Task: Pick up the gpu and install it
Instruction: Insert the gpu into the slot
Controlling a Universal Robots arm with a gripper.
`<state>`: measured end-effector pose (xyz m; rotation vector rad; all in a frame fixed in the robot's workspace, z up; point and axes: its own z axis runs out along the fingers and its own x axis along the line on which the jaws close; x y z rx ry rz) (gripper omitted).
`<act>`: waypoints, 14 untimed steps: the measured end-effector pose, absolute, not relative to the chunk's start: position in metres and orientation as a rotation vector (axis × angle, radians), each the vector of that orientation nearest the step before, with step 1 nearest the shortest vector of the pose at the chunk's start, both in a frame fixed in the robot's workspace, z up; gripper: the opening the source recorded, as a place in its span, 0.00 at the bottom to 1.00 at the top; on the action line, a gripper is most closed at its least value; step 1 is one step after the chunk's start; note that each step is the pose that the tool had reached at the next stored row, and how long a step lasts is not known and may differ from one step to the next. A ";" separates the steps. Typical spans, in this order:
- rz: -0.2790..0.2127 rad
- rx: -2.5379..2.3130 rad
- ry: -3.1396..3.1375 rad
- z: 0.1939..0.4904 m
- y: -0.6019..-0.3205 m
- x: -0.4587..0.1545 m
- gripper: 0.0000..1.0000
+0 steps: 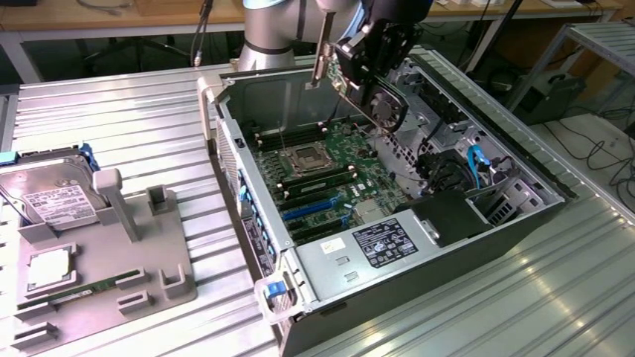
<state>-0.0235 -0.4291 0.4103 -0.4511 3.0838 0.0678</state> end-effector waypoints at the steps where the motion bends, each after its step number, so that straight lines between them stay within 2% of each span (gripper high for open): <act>1: 0.068 -0.459 3.083 0.410 -0.429 -0.023 0.28; 14: 0.069 -0.540 3.071 0.410 -0.429 -0.023 0.28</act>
